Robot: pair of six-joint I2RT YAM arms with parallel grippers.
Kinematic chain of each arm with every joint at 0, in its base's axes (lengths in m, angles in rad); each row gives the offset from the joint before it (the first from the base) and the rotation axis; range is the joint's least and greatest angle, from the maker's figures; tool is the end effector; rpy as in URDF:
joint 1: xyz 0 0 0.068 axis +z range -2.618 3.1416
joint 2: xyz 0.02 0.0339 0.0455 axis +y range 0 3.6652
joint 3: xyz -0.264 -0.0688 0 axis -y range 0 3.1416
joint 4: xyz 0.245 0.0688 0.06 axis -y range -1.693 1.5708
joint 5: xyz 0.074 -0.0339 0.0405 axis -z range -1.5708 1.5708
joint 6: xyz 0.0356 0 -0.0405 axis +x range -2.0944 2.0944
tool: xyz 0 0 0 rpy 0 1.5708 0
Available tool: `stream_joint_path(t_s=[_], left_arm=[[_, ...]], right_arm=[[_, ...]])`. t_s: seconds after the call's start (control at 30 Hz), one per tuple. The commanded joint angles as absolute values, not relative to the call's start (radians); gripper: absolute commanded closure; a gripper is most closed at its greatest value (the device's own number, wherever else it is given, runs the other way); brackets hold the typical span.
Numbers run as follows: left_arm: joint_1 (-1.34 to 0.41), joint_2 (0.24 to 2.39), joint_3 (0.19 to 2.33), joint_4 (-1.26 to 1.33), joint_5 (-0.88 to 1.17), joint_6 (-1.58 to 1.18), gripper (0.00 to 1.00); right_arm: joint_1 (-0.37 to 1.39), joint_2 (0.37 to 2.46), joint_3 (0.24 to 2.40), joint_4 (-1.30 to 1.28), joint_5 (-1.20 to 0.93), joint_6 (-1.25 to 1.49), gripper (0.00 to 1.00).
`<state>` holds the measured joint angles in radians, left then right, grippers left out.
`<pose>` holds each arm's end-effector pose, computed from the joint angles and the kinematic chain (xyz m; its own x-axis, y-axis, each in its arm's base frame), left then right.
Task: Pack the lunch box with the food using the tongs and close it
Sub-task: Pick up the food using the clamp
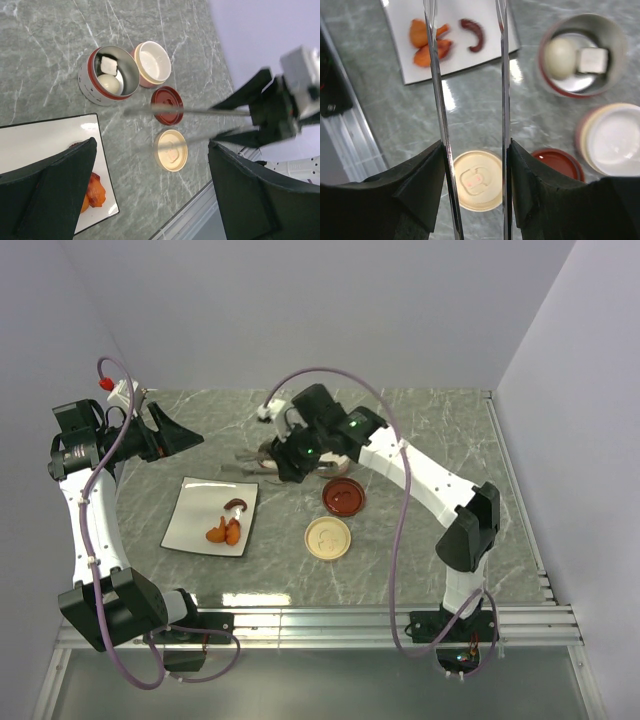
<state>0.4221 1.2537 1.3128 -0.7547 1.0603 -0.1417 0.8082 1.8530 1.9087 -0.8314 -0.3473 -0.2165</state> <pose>0.2398 0.0736 0.3801 -0.6368 -0.3616 -0.6810 0.3242 0.6758 -0.6620 0.2755 0.3059 0.3653 -0.2903 -0.5963 -0.7485 -0.9319 0.3540 0.0794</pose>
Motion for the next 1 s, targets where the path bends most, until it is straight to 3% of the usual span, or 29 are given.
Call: stream_joint_path(t_s=[0.0,0.53,0.97], left_arm=[[0.426,1.223,1.328,-0.767,1.104,-0.106,0.01],[0.426,1.252,1.339,-0.781,1.118,-0.101,0.01],[0.425,1.241,1.315,-0.755,1.117,-0.115,0.00]], right_arm=[[0.899,1.856,1.890,-0.859,-0.342,-0.308,0.43],[1.060,2.049,1.986,-0.894,-0.173,-0.417,0.42],[1.052,1.921,1.779,-0.802,-0.193,-0.311,0.42]])
